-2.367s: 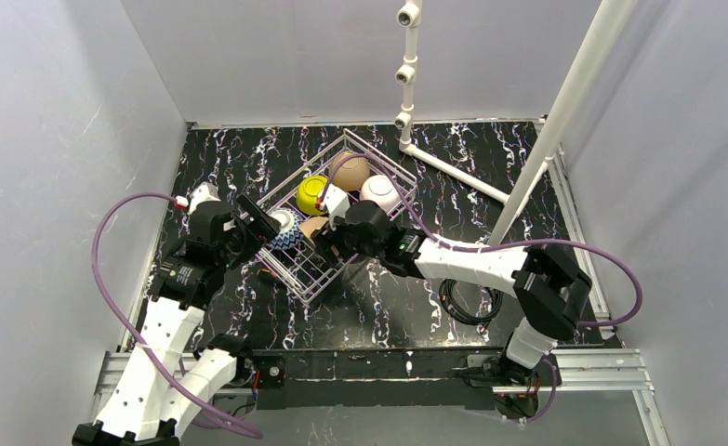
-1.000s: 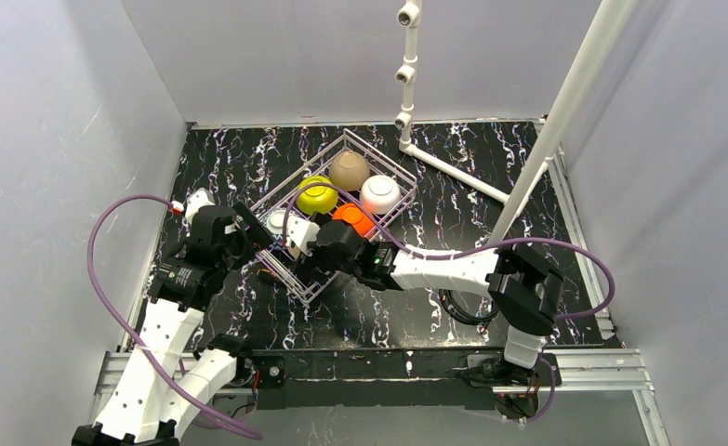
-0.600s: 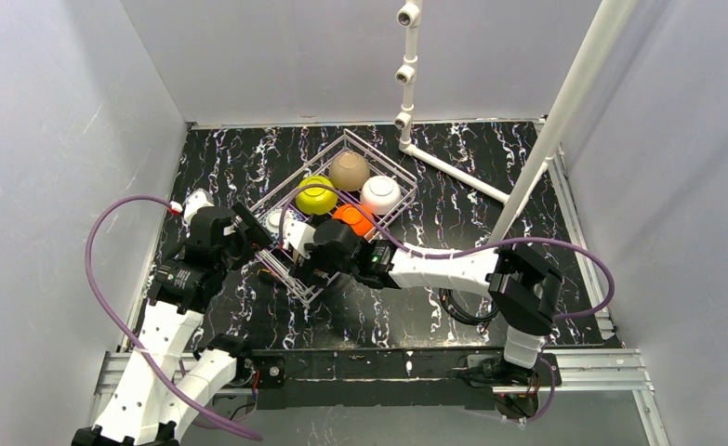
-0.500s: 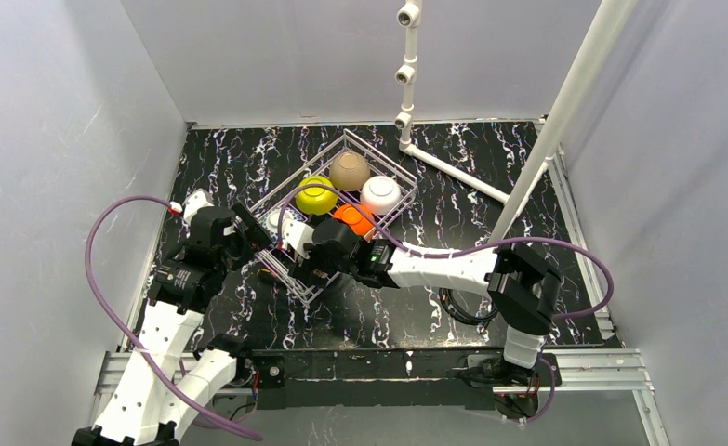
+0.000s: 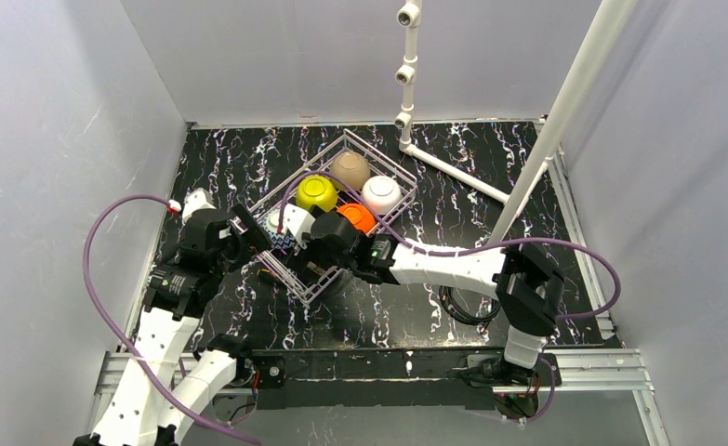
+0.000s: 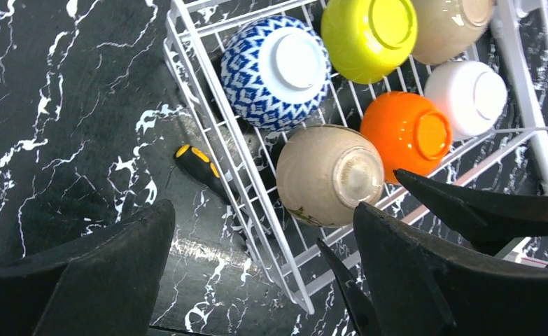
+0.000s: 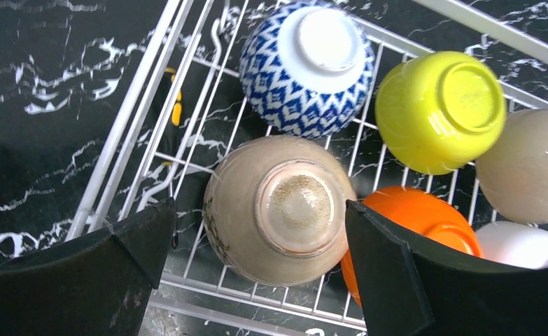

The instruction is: Load the bowls into the dish rack

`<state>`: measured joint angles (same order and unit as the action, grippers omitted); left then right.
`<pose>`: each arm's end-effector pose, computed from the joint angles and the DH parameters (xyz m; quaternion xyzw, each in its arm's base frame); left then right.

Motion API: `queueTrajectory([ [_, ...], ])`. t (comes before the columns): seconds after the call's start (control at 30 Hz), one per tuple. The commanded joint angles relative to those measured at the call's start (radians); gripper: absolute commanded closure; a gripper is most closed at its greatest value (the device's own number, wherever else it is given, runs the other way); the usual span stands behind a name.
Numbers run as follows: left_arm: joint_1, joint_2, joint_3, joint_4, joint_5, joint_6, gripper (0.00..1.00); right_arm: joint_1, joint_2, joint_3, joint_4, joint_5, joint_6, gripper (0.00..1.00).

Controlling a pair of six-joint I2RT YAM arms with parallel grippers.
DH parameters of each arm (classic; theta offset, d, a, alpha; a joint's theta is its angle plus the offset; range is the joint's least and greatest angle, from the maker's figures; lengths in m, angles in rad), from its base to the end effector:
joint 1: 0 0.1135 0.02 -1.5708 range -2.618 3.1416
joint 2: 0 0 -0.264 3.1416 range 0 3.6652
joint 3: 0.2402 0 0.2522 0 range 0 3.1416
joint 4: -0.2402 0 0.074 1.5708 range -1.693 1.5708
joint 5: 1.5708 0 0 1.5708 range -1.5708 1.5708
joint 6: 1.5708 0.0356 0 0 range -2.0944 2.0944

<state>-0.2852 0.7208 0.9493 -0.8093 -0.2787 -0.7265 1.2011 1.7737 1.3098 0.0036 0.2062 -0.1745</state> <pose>0.1344 -0.0292 0.3423 -0.2551 0.8359 -0.1210 0.4707 0.1573 0.3858 0.2678 -0.4947 0.6875 0.1813 0.4997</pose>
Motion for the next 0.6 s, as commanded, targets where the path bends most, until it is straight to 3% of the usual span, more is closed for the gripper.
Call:
queueTrajectory([
  [0.0,0.001,-0.022,0.075,-0.004,0.064,0.117,0.02,0.006,-0.103,0.073,0.054,0.093,0.104,0.01],
  [0.13,0.001,-0.029,0.135,-0.047,0.065,0.195,0.02,0.005,-0.148,0.088,0.005,0.318,0.146,0.01],
  [0.3,0.001,-0.110,0.172,-0.076,0.017,0.278,0.02,-0.001,-0.277,-0.011,-0.043,0.612,0.094,0.01],
  [0.57,0.001,-0.236,0.222,-0.122,-0.065,0.346,0.02,-0.009,-0.551,-0.118,-0.108,0.827,0.050,0.01],
])
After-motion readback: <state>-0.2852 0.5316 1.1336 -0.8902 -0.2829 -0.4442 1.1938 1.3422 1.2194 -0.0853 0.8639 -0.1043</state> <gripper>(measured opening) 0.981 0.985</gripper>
